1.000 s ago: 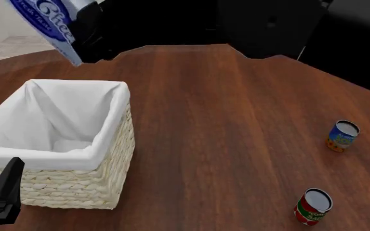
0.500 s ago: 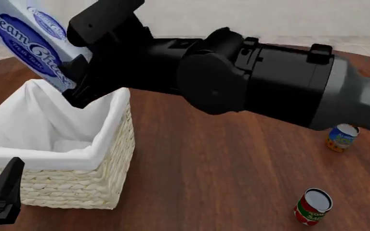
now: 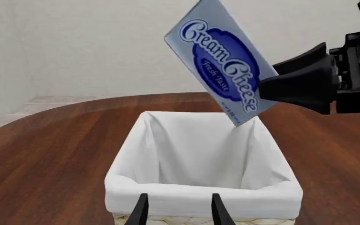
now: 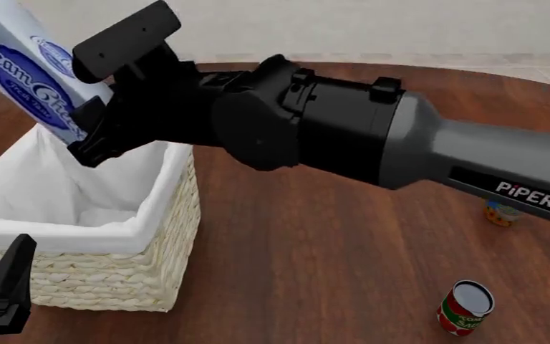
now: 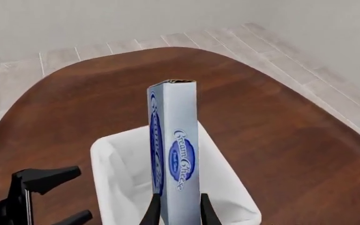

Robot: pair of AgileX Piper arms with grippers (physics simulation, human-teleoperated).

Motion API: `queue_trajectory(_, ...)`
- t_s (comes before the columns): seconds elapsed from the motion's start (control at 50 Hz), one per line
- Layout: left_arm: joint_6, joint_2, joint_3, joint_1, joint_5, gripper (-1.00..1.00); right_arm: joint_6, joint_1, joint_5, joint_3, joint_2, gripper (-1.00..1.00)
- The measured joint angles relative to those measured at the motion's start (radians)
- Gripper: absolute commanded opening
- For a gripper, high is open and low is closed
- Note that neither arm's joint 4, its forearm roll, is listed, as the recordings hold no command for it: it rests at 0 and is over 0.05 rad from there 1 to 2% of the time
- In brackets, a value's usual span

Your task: Pick up the cream cheese box, and put it in the basket.

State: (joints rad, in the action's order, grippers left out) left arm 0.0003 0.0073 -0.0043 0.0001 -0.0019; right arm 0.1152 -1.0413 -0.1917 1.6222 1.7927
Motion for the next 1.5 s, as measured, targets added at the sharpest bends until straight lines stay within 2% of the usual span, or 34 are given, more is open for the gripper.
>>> queue_trajectory(0.58, 0.000, 0.000, 0.000, 0.000, 0.000, 1.00, 0.004, -0.019, -0.013, 0.081, 0.131, -1.00)
queue_trajectory(1.28, 0.000, 0.000, 0.000, 0.000, 0.000, 1.00, -0.026, -0.017, 0.010, 0.069, 0.184, -1.00)
queue_trajectory(1.3, 0.000, 0.000, 0.000, 0.000, 0.000, 1.00, -0.029, -0.016, 0.011, 0.069, 0.184, 1.00)
queue_trajectory(1.5, 0.000, 0.000, 0.000, 0.000, 0.000, 1.00, -0.057, -0.009, 0.024, 0.067, 0.178, 1.00)
